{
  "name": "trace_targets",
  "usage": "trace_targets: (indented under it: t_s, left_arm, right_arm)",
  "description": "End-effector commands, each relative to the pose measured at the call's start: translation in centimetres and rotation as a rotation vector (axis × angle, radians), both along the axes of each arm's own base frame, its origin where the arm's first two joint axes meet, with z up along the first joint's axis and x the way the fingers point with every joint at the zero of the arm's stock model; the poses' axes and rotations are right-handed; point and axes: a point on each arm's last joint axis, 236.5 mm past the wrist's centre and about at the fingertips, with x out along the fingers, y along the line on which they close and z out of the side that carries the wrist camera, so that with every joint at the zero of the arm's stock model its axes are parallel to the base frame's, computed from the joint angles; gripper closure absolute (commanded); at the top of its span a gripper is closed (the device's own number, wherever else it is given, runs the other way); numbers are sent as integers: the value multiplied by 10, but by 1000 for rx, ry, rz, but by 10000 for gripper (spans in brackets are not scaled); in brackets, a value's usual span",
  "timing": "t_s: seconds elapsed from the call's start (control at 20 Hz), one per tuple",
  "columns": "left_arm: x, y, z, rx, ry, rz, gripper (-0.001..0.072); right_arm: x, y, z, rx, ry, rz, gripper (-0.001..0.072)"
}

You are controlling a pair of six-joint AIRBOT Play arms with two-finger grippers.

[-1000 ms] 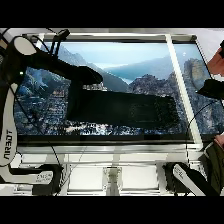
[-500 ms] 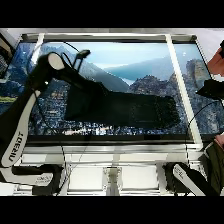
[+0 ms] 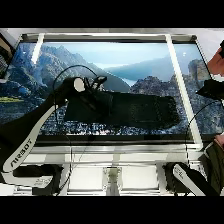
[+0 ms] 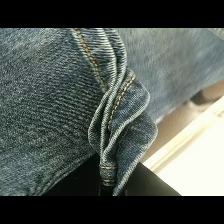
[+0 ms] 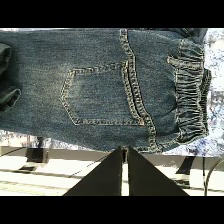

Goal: Fold the clothes and pants, and hang the long-sleeved shirts on hangers.

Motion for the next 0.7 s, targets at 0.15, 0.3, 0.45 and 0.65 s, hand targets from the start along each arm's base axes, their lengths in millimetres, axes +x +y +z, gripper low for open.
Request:
trace_targets:
  t_s: [0.15, 0.3, 0.45, 0.65]
  left_arm:
    - [-41, 20, -27, 91, 124, -64, 455]
    - [-29, 31, -14, 68, 73, -63, 413]
    - [8, 70, 13, 32, -17, 69, 218]
    - [73, 170, 53, -6, -183, 401, 194]
  right_arm:
    - [0, 0, 0, 0, -1, 1, 658]
    - [0, 0, 0, 0, 0, 2, 658]
    - [1, 9, 0, 31, -3, 19, 657]
    - [8, 82, -29, 209, -5, 211, 647]
